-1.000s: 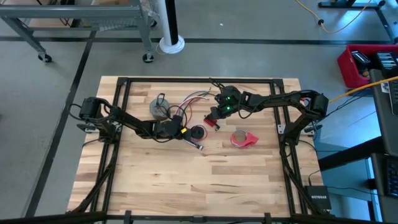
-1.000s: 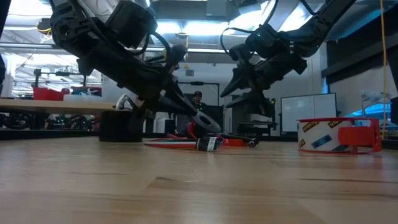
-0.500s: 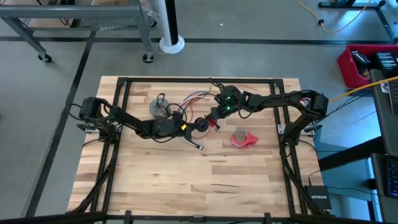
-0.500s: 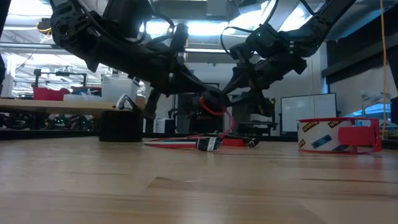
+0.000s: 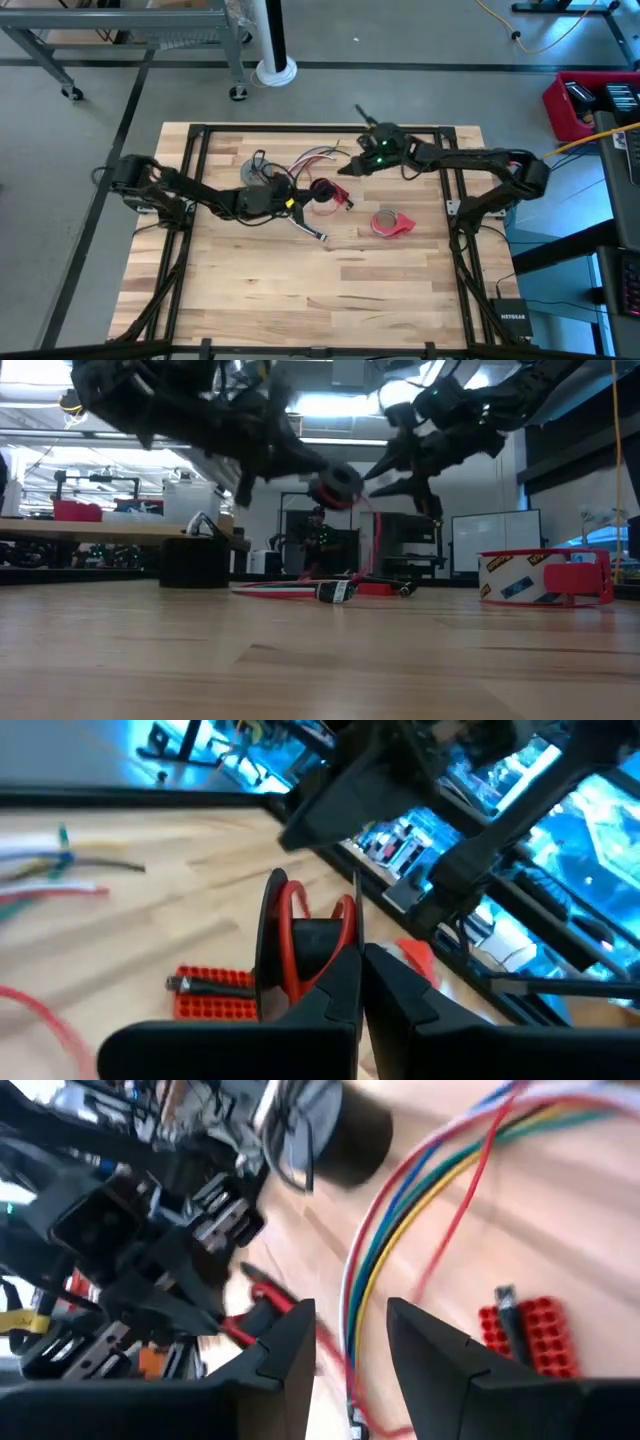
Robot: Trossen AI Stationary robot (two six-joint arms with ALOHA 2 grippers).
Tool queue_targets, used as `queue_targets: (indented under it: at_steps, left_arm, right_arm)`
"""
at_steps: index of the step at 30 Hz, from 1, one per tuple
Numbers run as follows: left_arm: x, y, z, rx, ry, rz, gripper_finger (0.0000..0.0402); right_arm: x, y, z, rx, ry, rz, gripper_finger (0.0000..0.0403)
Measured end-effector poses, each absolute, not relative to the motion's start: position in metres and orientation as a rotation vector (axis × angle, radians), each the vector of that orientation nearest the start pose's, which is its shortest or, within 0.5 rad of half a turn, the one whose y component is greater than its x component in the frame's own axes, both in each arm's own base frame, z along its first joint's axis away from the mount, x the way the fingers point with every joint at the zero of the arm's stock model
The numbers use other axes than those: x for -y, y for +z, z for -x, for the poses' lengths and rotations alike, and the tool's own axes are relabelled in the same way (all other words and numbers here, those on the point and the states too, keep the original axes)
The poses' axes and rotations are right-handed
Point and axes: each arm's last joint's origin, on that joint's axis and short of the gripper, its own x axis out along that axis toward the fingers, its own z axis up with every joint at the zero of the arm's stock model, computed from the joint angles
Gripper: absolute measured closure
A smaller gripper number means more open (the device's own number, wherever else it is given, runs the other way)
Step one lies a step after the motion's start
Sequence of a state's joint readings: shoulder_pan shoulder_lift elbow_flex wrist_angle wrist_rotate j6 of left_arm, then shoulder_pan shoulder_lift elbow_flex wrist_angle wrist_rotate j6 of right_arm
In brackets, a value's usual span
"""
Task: Coil cords
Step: Coil the red wire onto the spool
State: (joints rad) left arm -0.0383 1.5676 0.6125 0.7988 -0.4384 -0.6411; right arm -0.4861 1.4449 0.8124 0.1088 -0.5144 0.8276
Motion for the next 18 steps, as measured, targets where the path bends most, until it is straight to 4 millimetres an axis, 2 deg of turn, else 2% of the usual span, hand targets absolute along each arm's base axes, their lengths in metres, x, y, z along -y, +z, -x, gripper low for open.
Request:
queue_targets:
  at_steps: [8,12,18]
  left_arm:
    - [-0.003,0.235,-0.273,0.007,0.457,0.471,0.0401]
    - [-0.004,0.25,-0.261,0.013,0.451,0.388,0.0401]
    - [-0.004,0.262,-0.252,0.023,0.447,0.286,0.0401]
  right_arm:
    - [0.124,0.251,-0.252,-0.378,-0.212,-0.988,0.0274]
    - [0.116,0.256,-0.251,-0.387,-0.186,-0.974,0.0274]
    - [0.096,0.252,-0.258,-0.457,-0.139,-0.921,0.0274]
